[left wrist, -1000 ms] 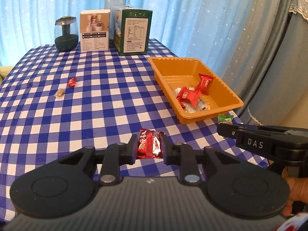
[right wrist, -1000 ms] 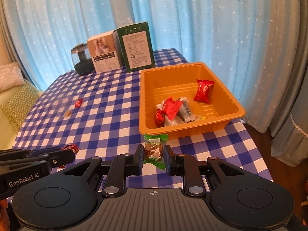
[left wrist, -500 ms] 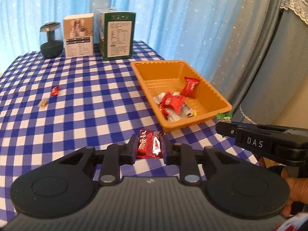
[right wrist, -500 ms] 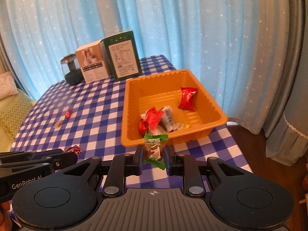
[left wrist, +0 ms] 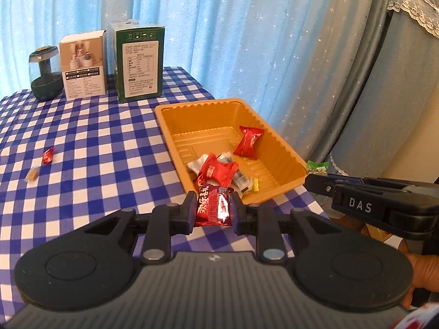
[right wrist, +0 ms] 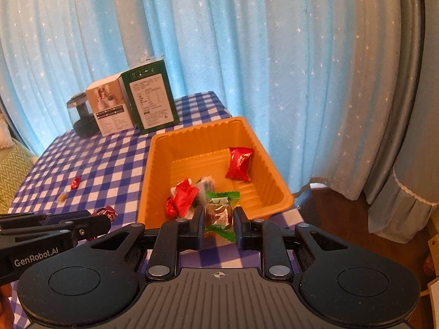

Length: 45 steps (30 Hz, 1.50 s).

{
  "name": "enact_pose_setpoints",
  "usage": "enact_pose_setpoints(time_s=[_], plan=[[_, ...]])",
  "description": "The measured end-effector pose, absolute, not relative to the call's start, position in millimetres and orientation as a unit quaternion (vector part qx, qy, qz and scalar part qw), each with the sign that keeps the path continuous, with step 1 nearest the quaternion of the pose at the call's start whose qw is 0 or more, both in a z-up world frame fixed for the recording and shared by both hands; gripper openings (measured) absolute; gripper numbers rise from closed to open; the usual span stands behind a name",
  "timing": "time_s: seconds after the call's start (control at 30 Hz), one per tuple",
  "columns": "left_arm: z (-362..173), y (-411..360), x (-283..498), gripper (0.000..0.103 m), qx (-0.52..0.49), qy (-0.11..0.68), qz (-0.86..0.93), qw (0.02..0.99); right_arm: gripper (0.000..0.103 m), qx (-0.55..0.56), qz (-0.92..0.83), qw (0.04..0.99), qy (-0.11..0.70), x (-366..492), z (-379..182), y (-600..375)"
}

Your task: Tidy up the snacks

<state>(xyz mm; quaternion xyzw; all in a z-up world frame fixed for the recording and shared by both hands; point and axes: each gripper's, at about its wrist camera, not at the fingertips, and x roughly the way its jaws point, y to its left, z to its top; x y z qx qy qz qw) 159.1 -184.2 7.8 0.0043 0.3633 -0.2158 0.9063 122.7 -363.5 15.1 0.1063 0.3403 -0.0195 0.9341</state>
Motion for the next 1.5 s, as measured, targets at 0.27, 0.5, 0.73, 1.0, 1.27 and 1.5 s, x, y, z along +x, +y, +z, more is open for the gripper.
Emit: enact_pose_setpoints(time_s=[0.27,0.5,0.73,1.0,1.27,1.5], plan=[[5.1,-198.0,181.7,0.022,0.006,0.364,-0.219,0.905,0.022,0.1,-0.015,0.935,0.34,145.3,12.4,-374.7],[-2.3,-206.6,196.4,0.022,0.009,0.369,-0.221,0.903,0.022,0.098,-0.013,0.935,0.339,163.0,10.1,-383.0],[-11.5,-211.7,211.9,0.023,0.01,0.376,-0.222,0.9,0.022,0.1,-0.011,0.933,0.344,178.4,3.9,-390.7],[-24.0,-221.5,227.4,0.023,0.02,0.38,-0.227,0.896,0.022,0.108,-0.01,0.93,0.35,196.1,-3.9,-398.5],[-34.9,-229.3,238.6,0.023,0.022,0.385,-0.229,0.894,0.022,0.115,-0.013,0.929,0.353,203.7,-10.3,-403.9],[-42.4,-224.4,244.6,0.032,0.017,0.388,-0.225,0.894,0.022,0.119,-0.017,0.927,0.356,204.8,-14.7,-408.2]])
